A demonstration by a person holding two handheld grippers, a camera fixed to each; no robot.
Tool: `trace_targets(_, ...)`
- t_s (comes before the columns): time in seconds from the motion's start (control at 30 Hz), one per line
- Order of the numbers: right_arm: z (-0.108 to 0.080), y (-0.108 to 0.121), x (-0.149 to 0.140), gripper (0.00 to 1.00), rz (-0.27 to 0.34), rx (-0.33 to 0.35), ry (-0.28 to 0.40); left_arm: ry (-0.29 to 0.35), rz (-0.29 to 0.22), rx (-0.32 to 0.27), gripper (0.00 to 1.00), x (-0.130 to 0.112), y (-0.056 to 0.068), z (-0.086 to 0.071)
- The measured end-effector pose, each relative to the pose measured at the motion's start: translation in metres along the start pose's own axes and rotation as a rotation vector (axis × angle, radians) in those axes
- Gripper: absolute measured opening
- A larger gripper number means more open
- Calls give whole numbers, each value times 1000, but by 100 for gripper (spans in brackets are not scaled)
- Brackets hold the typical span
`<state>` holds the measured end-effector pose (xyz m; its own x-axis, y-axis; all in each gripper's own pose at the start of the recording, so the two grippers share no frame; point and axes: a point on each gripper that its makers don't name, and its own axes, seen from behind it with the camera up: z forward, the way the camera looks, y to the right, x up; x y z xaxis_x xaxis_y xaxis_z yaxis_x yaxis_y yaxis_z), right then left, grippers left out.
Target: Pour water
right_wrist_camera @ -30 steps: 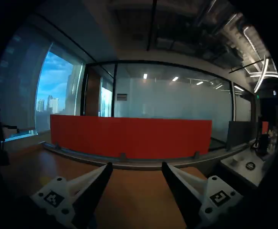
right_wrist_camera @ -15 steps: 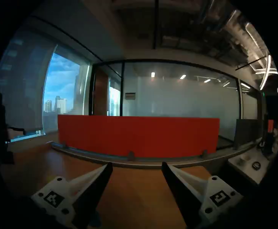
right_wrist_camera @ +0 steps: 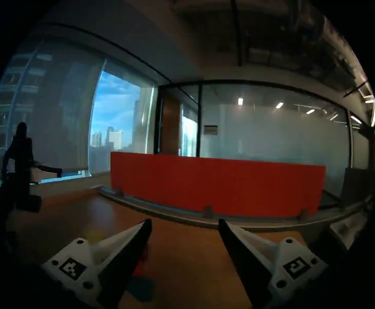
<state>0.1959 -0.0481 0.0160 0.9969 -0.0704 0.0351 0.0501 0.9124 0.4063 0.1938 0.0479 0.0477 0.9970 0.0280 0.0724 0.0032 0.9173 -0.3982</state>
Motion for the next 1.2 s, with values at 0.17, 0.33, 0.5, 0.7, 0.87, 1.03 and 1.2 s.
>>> trace_targets(0.17, 0, -17, 5, 99, -1, 72, 1, 25, 8, -62, 97, 7, 11, -2)
trace_targets(0.33, -1, -19, 8, 99, 2, 91, 1, 24, 10, -78, 97, 7, 13, -1)
trace_targets(0.5, -1, -21, 5, 99, -6, 104, -9, 9, 32, -92, 97, 4, 15, 0)
trace_targets(0.7, -2, -26, -3, 100, -27, 130, -47, -22, 64, -109, 97, -3, 19, 3)
trace_targets(0.87, -3, -32, -10, 100, -47, 162, -80, -53, 88, -147, 97, -11, 30, 4)
trace_targets(1.03, -4, -38, -19, 100, -54, 195, -117, -86, 115, -185, 97, -20, 40, 5)
trace_targets(1.2, -6, -43, -25, 100, -56, 226, -148, -114, 133, -205, 97, -29, 45, 6)
